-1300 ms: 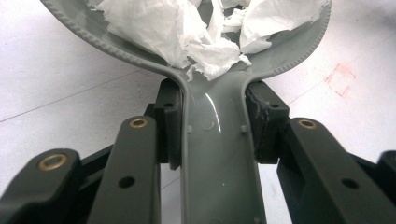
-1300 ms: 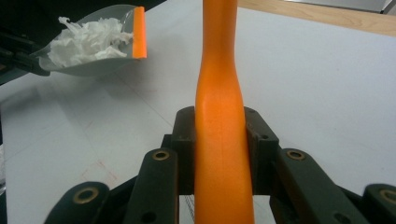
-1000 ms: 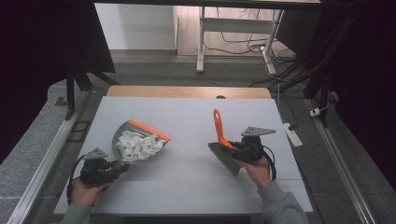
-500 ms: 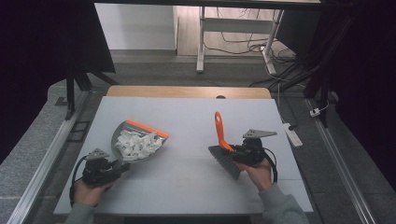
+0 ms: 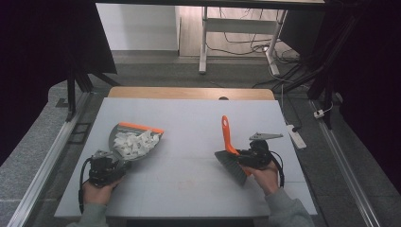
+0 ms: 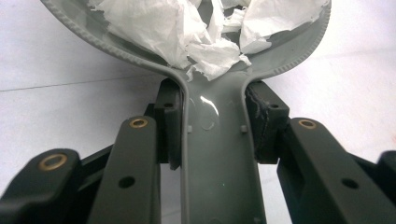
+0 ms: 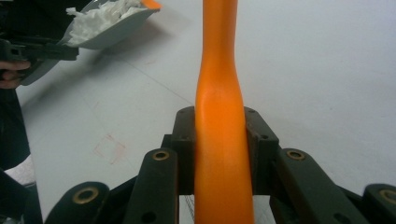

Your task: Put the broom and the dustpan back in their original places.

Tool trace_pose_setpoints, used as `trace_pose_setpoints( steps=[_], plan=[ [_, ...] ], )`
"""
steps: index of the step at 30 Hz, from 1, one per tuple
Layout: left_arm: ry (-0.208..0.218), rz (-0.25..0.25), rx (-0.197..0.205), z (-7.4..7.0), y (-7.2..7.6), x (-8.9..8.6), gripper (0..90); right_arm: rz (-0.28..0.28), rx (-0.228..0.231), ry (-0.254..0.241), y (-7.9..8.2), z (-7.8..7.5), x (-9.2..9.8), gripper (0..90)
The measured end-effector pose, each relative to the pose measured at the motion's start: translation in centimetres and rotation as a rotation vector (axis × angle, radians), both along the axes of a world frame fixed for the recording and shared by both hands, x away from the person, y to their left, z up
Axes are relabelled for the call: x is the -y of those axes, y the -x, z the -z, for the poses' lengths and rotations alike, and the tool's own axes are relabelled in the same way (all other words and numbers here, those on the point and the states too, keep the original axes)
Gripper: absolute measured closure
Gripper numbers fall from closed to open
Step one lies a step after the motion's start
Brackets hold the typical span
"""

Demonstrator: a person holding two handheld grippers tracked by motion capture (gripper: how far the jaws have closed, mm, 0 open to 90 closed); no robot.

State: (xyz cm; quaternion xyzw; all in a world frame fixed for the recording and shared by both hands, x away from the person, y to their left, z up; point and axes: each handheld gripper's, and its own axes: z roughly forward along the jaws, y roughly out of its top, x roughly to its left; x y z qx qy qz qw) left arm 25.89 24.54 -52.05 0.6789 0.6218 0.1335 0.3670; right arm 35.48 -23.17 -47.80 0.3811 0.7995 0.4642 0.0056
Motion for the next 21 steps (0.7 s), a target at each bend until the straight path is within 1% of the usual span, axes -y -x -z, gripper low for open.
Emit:
trace_pose_setpoints(
  steps=[5, 7, 10, 13, 17, 21],
  plan=[
    [0.009, -0.035, -0.024, 0.6, -0.8, 0.7, 61.5, -0.003, -0.024, 0.017, -0.3, 0.3, 0.1, 70.2],
    [0.023, -0.042, -0.031, 0.9, -1.1, 0.8, 61.5, -0.001, -0.037, 0.022, -0.5, 0.5, 0.1, 70.2],
    [0.014, -0.053, -0.043, 1.1, -1.4, 1.0, 61.5, 0.006, -0.054, 0.029, -0.8, 0.8, 0.4, 70.2],
    [0.007, -0.068, -0.055, 1.3, -1.5, 1.1, 61.4, 0.019, -0.083, 0.039, -1.4, 1.0, 0.6, 70.2],
    [0.003, -0.058, -0.075, 1.6, -1.7, 1.3, 61.3, 0.038, -0.106, 0.047, -2.1, 1.4, 1.0, 70.1],
    [-0.002, -0.054, -0.079, 1.7, -1.9, 1.3, 61.3, 0.048, -0.115, 0.067, -2.6, 1.6, 1.2, 69.7]
  ],
)
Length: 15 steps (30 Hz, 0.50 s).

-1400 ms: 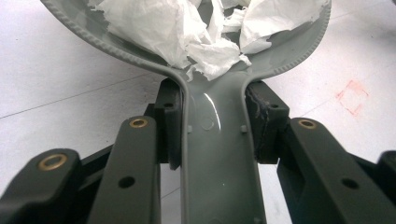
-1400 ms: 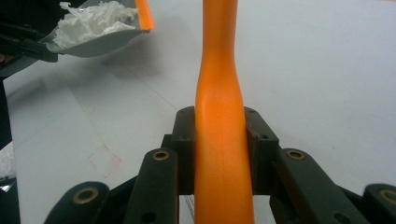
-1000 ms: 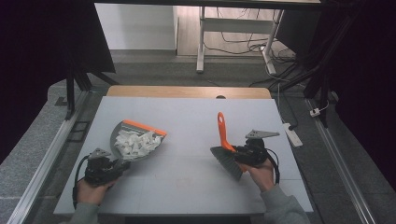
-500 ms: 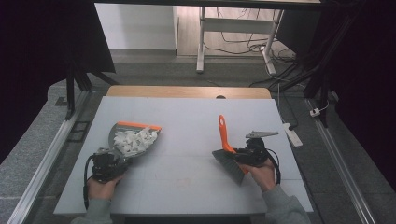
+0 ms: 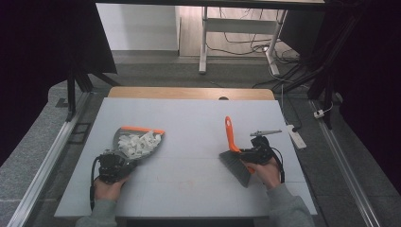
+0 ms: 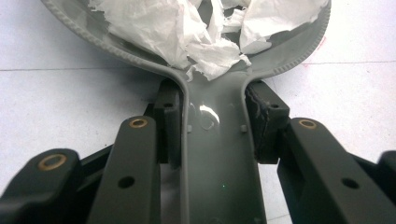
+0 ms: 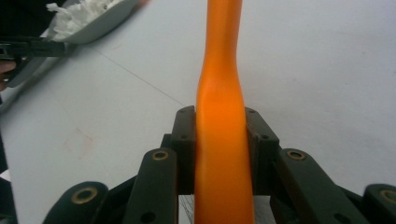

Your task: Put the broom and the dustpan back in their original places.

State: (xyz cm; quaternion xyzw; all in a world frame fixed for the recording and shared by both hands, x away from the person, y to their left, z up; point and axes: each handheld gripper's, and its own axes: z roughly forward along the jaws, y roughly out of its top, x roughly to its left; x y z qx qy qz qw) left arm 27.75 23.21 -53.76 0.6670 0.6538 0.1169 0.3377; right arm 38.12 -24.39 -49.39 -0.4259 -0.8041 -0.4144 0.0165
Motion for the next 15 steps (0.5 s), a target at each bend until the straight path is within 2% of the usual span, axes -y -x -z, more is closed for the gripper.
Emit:
trace_pose_setpoints(
  steps=[2, 6, 15],
  plan=[
    [-0.002, -0.001, 0.000, 0.06, -0.04, 0.07, 61.1, 0.001, 0.003, 0.014, -0.20, 0.07, 0.05, 69.2],
    [-0.007, 0.008, 0.011, 0.00, 0.02, 0.10, 59.4, 0.012, 0.023, 0.078, -0.49, 0.25, 0.09, 67.2],
    [-0.008, 0.019, 0.023, -0.19, 0.11, 0.38, 44.8, 0.028, 0.044, 0.137, -1.02, 0.48, 0.35, 61.5]
  ],
)
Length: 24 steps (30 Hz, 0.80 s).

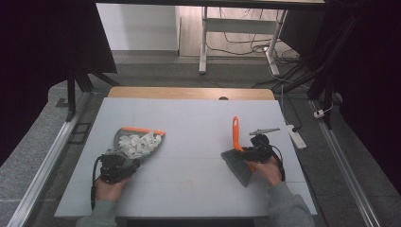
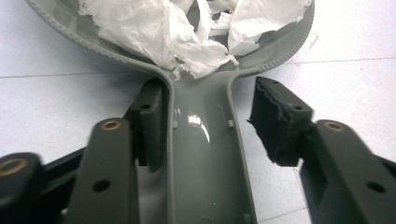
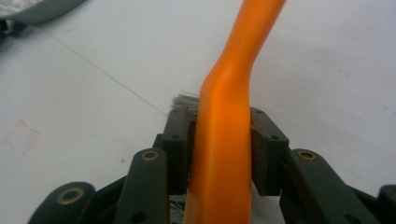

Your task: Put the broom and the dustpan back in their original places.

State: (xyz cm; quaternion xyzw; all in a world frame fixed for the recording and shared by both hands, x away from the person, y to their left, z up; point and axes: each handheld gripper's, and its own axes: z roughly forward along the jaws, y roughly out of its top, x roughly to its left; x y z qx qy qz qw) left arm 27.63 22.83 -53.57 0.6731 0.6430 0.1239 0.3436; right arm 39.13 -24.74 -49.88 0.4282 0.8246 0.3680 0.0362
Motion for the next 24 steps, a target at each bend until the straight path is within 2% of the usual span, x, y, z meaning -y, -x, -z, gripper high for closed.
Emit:
trace_pose_setpoints(
  steps=[4, 6, 10, 12, 13, 15, 21, 24],
  plan=[
    [0.003, 0.007, -0.002, -0.1, 0.0, 0.0, 38.7, 0.022, -0.009, 0.029, -0.4, 0.4, 0.3, 58.2],
    [0.002, 0.001, -0.004, -0.1, 0.1, 0.0, 33.7, 0.033, -0.020, 0.028, -0.5, 0.4, 0.4, 57.7],
    [-0.023, -0.013, 0.011, -0.5, 0.3, 0.0, 25.4, 0.042, -0.017, 0.058, -0.6, 0.4, 0.3, 54.8],
    [-0.025, -0.020, 0.010, -0.6, 0.3, -0.1, 23.0, 0.062, -0.014, 0.087, -0.6, 0.5, 0.2, 53.7],
    [-0.029, -0.019, 0.010, -0.6, 0.4, -0.2, 22.7, 0.081, 0.003, 0.126, -0.6, 0.4, 0.2, 54.0],
    [-0.034, -0.017, 0.012, -0.7, 0.5, -0.3, 22.1, 0.100, 0.014, 0.115, -0.5, 0.1, 0.5, 55.0],
    [-0.049, 0.001, 0.032, -1.1, 0.8, -0.5, 21.9, 0.098, 0.024, 0.115, -0.4, 0.0, 0.7, 53.8],
    [-0.052, 0.023, 0.038, -1.2, 1.0, -0.7, 22.0, 0.089, 0.054, 0.122, -0.3, -0.2, 0.6, 52.9]
  ],
)
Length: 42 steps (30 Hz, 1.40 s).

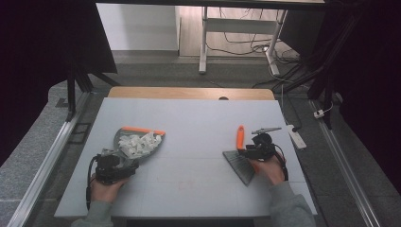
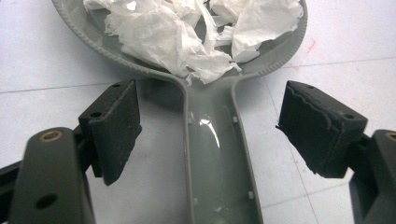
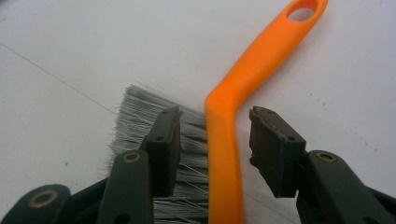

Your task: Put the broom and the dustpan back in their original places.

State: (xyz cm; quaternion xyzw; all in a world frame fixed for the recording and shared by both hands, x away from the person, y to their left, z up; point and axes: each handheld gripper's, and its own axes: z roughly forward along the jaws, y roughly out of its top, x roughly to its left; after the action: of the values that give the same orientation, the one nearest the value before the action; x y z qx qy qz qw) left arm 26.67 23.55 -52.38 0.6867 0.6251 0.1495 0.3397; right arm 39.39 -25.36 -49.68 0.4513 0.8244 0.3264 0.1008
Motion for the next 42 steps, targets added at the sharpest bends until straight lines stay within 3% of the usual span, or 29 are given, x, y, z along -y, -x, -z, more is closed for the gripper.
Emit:
trace_pose_setpoints(
  steps=[8, 14, 21, 26, 33, 38, 42],
  plan=[
    [-0.013, 0.065, 0.038, -0.5, 0.6, -0.8, 25.5, -0.056, 0.102, -0.009, 1.0, -0.7, 0.1, 52.1],
    [-0.014, 0.126, 0.058, -0.9, 1.1, -0.8, 25.9, -0.114, 0.145, -0.041, 1.9, -1.0, 0.1, 51.5],
    [-0.048, 0.203, 0.098, -1.0, 1.0, -0.4, 26.1, -0.173, 0.192, -0.052, 3.2, -0.9, 0.4, 51.3],
    [-0.036, 0.264, 0.102, -0.8, 1.1, -0.3, 26.6, -0.194, 0.224, -0.049, 4.5, -0.5, 1.2, 51.1],
    [-0.017, 0.285, 0.101, -0.7, 1.4, -0.3, 26.7, -0.172, 0.234, -0.047, 6.1, -0.2, 2.7, 50.2],
    [-0.022, 0.274, 0.134, -1.1, 2.0, -0.3, 27.1, -0.198, 0.264, -0.064, 6.9, -0.2, 3.5, 49.9],
    [-0.019, 0.264, 0.136, -1.2, 2.4, -0.4, 27.1, -0.226, 0.278, -0.075, 7.0, -0.3, 3.6, 49.0]
  ],
)
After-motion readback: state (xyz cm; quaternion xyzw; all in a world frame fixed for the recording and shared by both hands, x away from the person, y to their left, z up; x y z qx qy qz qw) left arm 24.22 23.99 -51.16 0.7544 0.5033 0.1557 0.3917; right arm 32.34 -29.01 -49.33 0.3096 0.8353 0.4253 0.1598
